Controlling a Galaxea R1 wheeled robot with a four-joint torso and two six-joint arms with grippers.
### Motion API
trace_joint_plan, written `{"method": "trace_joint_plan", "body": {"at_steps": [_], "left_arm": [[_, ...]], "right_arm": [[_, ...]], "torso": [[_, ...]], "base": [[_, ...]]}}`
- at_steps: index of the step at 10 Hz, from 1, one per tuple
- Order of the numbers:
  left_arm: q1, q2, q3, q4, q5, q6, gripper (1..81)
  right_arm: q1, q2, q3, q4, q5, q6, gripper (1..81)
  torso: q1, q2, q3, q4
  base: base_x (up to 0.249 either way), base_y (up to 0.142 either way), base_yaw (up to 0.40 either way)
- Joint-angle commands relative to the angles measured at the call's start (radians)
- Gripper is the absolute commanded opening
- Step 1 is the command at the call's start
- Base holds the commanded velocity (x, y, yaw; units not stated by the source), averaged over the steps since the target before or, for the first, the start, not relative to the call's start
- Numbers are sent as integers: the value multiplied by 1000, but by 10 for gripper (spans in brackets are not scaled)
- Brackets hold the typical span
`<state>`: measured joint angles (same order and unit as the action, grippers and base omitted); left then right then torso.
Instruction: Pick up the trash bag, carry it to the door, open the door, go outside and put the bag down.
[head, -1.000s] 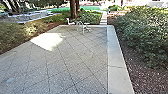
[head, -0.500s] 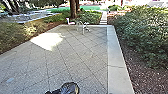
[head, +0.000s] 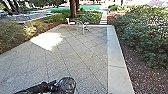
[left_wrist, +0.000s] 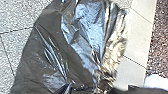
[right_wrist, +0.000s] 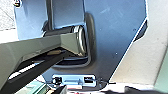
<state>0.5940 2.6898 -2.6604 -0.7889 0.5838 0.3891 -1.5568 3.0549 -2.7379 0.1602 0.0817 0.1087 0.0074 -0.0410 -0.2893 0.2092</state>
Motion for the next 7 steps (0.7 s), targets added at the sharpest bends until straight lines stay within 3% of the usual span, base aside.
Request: {"method": "trace_joint_plan", "body": {"at_steps": [1, 3, 4, 5, 6, 7], "left_arm": [[-121, -31, -13, -24, 76, 4, 811], [-66, -25, -7, -24, 80, 7, 811], [6, -7, -9, -18, 74, 13, 811], [92, 28, -13, 5, 62, 55, 811], [169, 53, -15, 7, 29, 94, 811], [253, 80, -15, 10, -42, 130, 811]], "right_arm": [[5, 6, 11, 4, -71, 0, 811], [5, 4, 9, 7, -71, 0, 811], [7, 6, 11, 7, -71, 0, 811], [10, 9, 11, 7, -71, 0, 811], [10, 11, 11, 7, -71, 0, 811], [13, 11, 11, 4, -71, 0, 811]], "torso": [[0, 0, 0, 0], [0, 0, 0, 0], [0, 0, 0, 0], [0, 0, 52, 0], [0, 0, 65, 0], [0, 0, 80, 0]], "base": [[0, 0, 0], [0, 0, 0], [0, 0, 0], [0, 0, 0], [0, 0, 0], [0, 0, 0]]}}
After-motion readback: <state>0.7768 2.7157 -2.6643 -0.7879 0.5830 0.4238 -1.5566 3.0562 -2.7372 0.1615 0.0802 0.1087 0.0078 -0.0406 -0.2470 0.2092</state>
